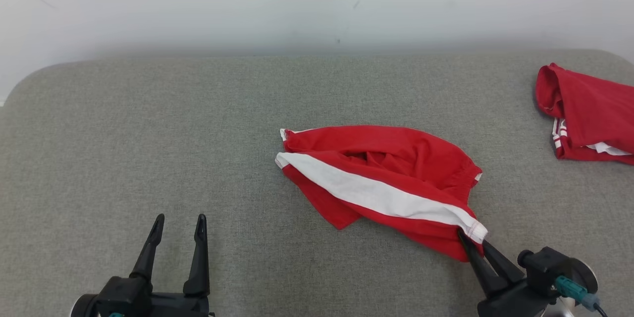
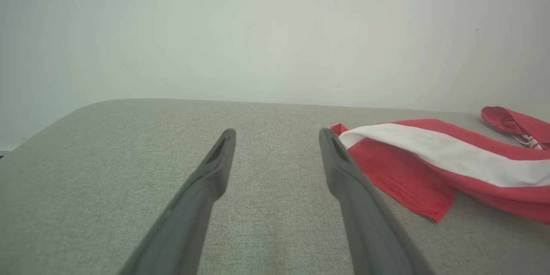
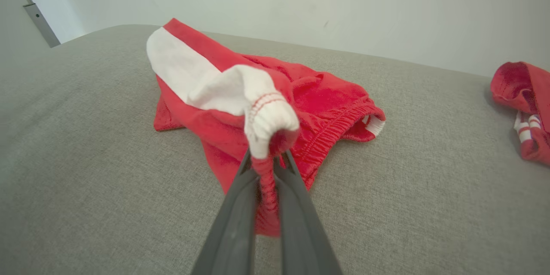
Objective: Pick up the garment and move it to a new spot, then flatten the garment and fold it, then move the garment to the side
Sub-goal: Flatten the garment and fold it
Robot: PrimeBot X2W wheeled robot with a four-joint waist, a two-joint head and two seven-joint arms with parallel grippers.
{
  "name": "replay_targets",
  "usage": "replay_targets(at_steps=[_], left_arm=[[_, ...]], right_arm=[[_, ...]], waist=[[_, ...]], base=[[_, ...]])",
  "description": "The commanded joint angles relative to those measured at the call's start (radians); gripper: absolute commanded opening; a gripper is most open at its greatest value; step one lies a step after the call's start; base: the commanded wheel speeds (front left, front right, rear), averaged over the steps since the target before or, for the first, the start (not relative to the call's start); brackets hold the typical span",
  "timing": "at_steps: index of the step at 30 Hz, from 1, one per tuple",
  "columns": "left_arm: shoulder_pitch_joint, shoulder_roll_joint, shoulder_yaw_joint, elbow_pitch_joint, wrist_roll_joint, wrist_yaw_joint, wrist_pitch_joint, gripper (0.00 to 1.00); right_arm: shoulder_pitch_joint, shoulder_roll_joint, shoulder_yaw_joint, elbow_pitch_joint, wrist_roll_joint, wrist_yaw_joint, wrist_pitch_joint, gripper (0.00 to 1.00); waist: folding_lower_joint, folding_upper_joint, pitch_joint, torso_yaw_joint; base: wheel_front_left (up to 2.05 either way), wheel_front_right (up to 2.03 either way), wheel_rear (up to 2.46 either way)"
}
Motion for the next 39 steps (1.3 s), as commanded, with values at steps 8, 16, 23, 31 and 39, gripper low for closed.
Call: replay_targets(at_steps=[8, 16, 23, 31, 39], left_arm=[[0.013, 0.011, 0.006, 0.009, -0.001, 0.001, -0.003, 1.00], [0.030, 0.019, 0.027, 0.008, -0.001, 0.001, -0.003, 1.00], [0.044, 0.021, 0.039, 0.003, 0.002, 0.001, -0.003, 1.00], [0.078, 0.016, 0.071, -0.018, 0.020, 0.001, -0.003, 1.00], [0.048, 0.034, 0.070, -0.020, 0.037, 0.001, -0.003, 1.00]], right_arm=[[0.101, 0.090, -0.130, -0.061, -0.016, -0.003, -0.004, 1.00], [0.172, 0.131, -0.217, -0.194, -0.025, -0.003, -0.004, 1.00], [0.237, 0.201, -0.326, -0.240, -0.045, -0.003, -0.004, 1.00], [0.304, 0.279, -0.439, -0.255, -0.085, -0.003, -0.004, 1.00], [0.287, 0.296, -0.446, -0.253, -0.102, -0.003, -0.004, 1.00]], waist=[[0.0000, 0.0000, -0.009, -0.015], [0.0000, 0.0000, -0.050, -0.030], [0.0000, 0.0000, -0.065, -0.034], [0.0000, 0.0000, -0.068, -0.037], [0.0000, 0.0000, -0.055, -0.056]], base=[[0.00, 0.00, 0.00], [0.00, 0.00, 0.00], [0.00, 0.00, 0.00], [0.00, 0.00, 0.00], [0.00, 0.00, 0.00]])
